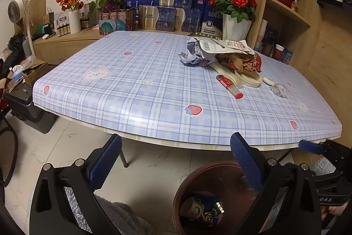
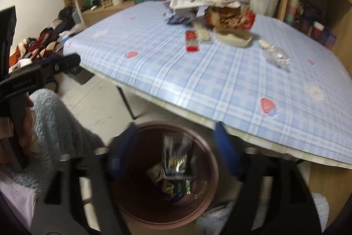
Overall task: Collect trash
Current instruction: 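Drop the green packet and black packet into the bin, opening both tools, then grasp the red lighter with the left tool and lift it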
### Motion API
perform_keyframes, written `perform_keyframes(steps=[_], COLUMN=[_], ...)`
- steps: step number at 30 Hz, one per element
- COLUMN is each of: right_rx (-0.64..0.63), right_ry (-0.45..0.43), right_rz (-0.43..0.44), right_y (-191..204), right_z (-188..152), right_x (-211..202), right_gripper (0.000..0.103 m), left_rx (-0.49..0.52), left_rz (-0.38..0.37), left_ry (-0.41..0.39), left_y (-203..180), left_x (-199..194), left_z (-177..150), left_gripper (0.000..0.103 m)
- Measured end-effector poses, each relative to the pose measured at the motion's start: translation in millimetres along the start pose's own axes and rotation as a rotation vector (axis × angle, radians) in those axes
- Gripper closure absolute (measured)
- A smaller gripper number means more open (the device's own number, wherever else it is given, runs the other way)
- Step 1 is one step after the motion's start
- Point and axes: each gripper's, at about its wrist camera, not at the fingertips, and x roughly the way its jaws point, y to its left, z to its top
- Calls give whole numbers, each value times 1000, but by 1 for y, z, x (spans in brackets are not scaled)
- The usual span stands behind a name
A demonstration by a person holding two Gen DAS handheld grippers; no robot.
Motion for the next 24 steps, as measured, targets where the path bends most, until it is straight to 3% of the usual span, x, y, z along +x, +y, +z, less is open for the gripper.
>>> perform_keyframes(steps=[2,4,9,19,24], right_rx=[15,31,52,94,133], right_ry=[-38,-85,-178,-230,-212], right_rz=[-31,-88,-162,-178,-170], right_y=[-3,-6,-13,-22,-30], right_z=[1,3,5,2,0], right_x=[-6,-13,-26,-28,-23], right_gripper=[10,6,6,6,6], left_rx=[1,1,4,19,32], left_rz=[0,2,2,-3,-6], left_ry=[-1,-5,-4,16,19], left_y=[-1,-1,-1,-4,-8], left_x=[0,-1,-1,4,7], left_z=[0,0,0,-2,-3], left_gripper=[6,6,6,6,7])
